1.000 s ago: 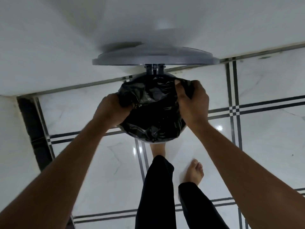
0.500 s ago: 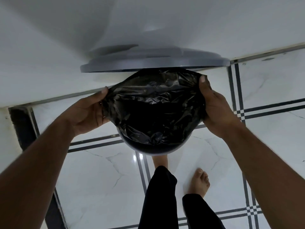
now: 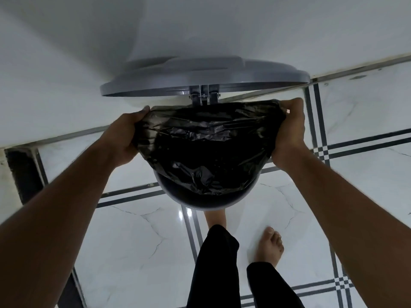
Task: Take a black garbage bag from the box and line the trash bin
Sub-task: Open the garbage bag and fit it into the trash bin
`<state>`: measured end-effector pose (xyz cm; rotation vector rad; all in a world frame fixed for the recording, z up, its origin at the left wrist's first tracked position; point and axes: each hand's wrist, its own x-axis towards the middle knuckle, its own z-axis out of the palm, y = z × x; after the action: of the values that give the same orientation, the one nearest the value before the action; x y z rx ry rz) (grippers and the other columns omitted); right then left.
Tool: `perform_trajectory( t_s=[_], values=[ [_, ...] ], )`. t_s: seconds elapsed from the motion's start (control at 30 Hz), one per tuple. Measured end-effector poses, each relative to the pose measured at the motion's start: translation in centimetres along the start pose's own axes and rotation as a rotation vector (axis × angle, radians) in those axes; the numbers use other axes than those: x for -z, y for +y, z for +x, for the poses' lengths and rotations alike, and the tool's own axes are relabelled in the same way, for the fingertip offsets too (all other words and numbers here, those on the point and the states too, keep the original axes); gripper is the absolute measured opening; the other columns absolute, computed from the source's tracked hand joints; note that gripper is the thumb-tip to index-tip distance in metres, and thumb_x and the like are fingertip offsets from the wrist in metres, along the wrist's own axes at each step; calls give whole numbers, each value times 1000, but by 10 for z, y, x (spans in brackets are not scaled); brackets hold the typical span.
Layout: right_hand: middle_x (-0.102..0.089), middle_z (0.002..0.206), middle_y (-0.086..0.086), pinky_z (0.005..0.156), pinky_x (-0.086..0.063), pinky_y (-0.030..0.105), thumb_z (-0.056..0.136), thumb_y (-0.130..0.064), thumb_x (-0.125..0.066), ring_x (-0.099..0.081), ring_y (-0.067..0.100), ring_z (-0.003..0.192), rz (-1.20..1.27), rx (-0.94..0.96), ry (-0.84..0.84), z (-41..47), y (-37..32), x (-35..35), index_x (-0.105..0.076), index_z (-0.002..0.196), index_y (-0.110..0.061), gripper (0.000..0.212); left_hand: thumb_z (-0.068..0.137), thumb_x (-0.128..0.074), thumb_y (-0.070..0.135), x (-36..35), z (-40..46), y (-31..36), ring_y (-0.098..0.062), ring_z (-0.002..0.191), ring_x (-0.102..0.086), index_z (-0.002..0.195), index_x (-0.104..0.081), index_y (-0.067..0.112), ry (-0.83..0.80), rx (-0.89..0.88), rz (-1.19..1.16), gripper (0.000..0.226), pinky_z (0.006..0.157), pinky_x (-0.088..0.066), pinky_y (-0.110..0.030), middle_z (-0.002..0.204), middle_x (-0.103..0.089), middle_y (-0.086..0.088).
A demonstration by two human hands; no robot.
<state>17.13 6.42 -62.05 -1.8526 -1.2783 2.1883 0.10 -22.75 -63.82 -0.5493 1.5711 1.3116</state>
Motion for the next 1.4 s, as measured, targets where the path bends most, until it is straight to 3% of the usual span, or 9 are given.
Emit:
perform_trajectory(
  t_s=[0.07, 0.23, 0.4, 0.67, 0.73, 0.83, 1.0, 1.17, 1.4],
  values=[
    [-78, 88, 0, 75, -61, 36, 97, -36, -60, -75, 25, 83, -60, -6, -1, 6, -5, -4, -75, 94, -15, 26, 110, -56, 35, 1, 4, 6, -21, 81, -69, 119, -77, 15, 30, -22, -32, 31, 72, -55, -28, 94, -73, -3],
    [-82, 86, 2, 75, -62, 33, 101, -39, -58, -79, 26, 87, -45, -64, 28, 23, -9, -10, -77, 96, -18, 28, 94, -49, 13, -5, 21, 10, -16, 45, -53, 70, -50, 19, 205, 5, 24, 25, 46, -39, -20, 54, -51, 3],
    [-80, 73, -1, 71, -61, 31, 100, -31, -62, -77, 23, 79, -145, -63, 59, 44, -10, -7, -76, 93, -16, 22, 108, -40, 16, -4, 31, 9, -8, 42, -49, 111, -69, 11, 55, 54, 60, 30, 39, -39, -17, 57, -53, 7],
    [-82, 105, 8, 83, -66, 41, 96, -37, -86, -80, 26, 90, -419, -208, 40, 61, 25, 14, -80, 104, -6, 32, 100, -74, 38, -2, 36, -9, -15, 65, -68, 90, -75, 18, 154, 122, 213, 22, 61, -55, -24, 85, -74, -3],
    [-78, 101, 11, 79, -62, 41, 99, -26, -81, -75, 25, 82, -466, -294, 8, 53, 32, 21, -77, 95, -5, 21, 87, -78, 42, 0, 31, -19, -22, 91, -76, 96, -80, 17, 161, 111, 364, 27, 84, -59, -35, 103, -80, -3],
    [-81, 117, 22, 107, -61, 53, 98, -22, -78, -79, 39, 109, -485, -330, -24, 41, 37, 31, -80, 108, 0, 24, 94, -67, 49, 2, 16, -29, -31, 113, -78, 120, -82, 19, 56, 194, 367, 43, 102, -60, -49, 120, -83, -8],
    [-79, 109, 18, 108, -60, 56, 100, -31, -81, -76, 33, 107, -480, -249, -59, 34, 41, 50, -81, 111, -2, 31, 97, -60, 55, 11, -1, -44, -36, 113, -77, 117, -80, 10, 10, 301, 234, 54, 111, -55, -51, 121, -82, -13],
    [-68, 90, 5, 72, -53, 30, 104, -31, -75, -62, 20, 86, -510, -203, -127, 19, 41, 61, -75, 97, -12, 21, 86, -60, 56, 22, -16, -53, -33, 98, -73, 97, -78, 15, 150, 278, 201, 47, 100, -57, -48, 107, -78, -13],
    [-77, 90, 4, 87, -66, 40, 104, -42, -74, -74, 19, 83, -372, -236, -73, -7, 55, 61, -78, 108, -10, 32, 79, -63, 44, 37, -43, -72, -29, 83, -71, 102, -71, 10, 154, 316, 24, 42, 94, -56, -43, 92, -72, -7]
  ],
)
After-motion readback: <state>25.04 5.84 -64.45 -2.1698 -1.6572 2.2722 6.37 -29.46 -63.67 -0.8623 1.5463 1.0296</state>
